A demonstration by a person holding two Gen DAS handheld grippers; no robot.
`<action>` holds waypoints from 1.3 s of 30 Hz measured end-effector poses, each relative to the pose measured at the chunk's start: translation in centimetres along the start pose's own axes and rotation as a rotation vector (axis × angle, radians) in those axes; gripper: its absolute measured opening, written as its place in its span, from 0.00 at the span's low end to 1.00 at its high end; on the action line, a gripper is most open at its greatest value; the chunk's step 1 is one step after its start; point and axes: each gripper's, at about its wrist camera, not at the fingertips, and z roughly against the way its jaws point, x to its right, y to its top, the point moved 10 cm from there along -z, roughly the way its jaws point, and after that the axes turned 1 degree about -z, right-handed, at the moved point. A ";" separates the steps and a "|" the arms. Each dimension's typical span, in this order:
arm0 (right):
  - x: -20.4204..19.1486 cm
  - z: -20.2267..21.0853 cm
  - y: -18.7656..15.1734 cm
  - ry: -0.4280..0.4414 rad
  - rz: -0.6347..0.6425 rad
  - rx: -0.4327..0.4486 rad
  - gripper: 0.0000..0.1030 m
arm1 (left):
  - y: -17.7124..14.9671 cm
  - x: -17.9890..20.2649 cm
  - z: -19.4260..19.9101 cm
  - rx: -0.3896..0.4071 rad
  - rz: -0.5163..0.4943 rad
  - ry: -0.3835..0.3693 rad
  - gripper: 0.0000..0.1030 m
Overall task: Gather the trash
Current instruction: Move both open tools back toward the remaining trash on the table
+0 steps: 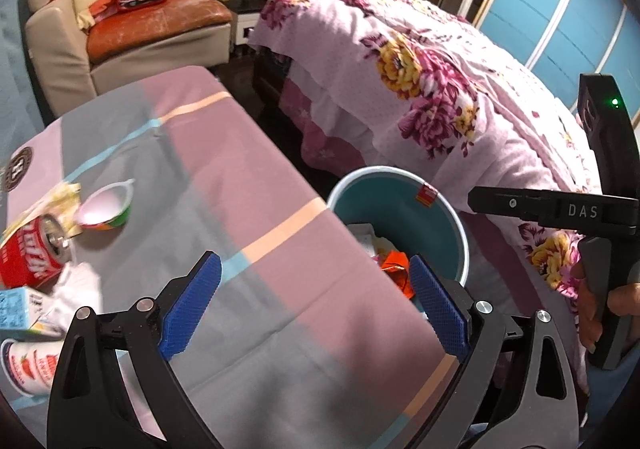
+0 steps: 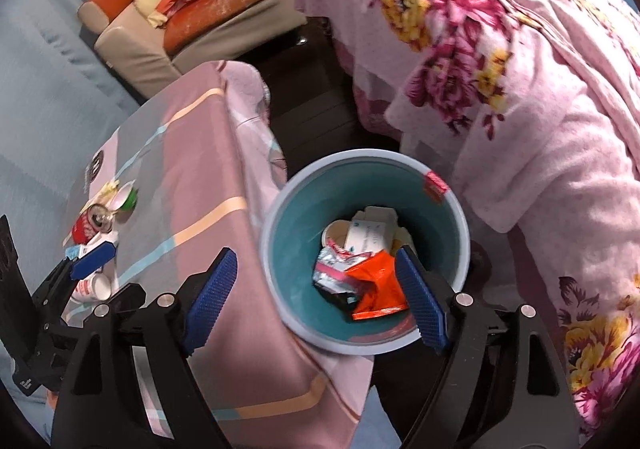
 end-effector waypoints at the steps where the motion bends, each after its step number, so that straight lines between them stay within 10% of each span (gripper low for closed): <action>1: -0.6 0.1 -0.1 0.002 0.009 0.000 0.75 | -0.1 -0.5 0.5 0.006 0.006 0.005 0.92; 26: -24.3 -3.5 -4.4 0.061 0.431 -0.127 0.75 | -10.9 -21.6 11.6 0.084 0.356 0.182 0.93; 39: -32.2 -10.4 -6.4 0.073 0.554 -0.257 0.75 | -15.5 -26.5 12.0 0.069 0.508 0.181 0.93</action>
